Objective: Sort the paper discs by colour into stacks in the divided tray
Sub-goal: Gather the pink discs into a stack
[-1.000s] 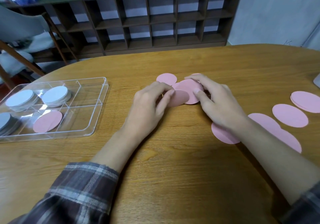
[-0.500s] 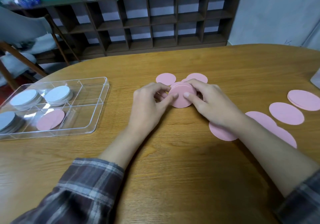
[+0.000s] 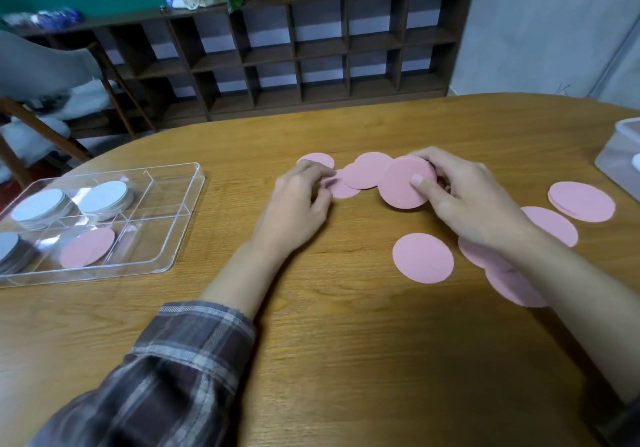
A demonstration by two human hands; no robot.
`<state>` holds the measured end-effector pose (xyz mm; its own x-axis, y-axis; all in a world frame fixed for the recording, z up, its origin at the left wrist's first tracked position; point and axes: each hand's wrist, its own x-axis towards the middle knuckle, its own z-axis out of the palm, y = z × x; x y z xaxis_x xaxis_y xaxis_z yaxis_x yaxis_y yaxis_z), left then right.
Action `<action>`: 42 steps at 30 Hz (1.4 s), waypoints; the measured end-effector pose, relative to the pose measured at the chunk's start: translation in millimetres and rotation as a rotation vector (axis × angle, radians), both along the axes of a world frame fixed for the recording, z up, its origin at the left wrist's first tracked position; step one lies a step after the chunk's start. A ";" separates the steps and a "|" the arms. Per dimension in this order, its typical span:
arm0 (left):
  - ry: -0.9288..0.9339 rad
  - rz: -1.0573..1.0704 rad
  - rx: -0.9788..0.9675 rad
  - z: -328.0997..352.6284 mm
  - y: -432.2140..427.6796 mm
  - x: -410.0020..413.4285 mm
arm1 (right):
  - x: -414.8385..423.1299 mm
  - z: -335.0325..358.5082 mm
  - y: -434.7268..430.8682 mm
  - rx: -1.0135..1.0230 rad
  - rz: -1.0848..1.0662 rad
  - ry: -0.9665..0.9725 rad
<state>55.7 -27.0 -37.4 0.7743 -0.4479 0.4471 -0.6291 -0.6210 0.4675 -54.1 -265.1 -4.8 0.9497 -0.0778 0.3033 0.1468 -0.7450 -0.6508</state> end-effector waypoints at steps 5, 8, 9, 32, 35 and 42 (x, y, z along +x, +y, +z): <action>0.113 0.070 0.218 -0.8 -6.4 8.3 | -3.4 -8.1 -9.3 0.088 -0.020 -0.060; 0.161 0.107 0.245 -1.8 -5.2 9.5 | 1.3 -10.3 -8.2 0.071 -0.018 -0.091; 0.141 0.114 0.232 -1.0 -4.1 8.7 | 2.5 -11.3 -7.6 0.068 -0.019 -0.100; 0.069 -0.118 0.113 6.8 27.5 -17.0 | 2.9 -14.9 -0.2 0.059 -0.010 -0.060; -0.006 -0.095 0.107 11.5 24.2 -20.1 | 2.8 -15.4 1.2 0.069 -0.012 -0.060; -0.222 0.007 0.021 17.1 16.1 -29.1 | 2.4 -17.4 4.3 0.095 0.004 -0.058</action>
<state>26.6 -11.0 -20.3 0.6615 -0.4538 0.5971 -0.7104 -0.6342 0.3050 -51.7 -260.9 -22.3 0.9311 -0.1053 0.3491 0.1889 -0.6797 -0.7088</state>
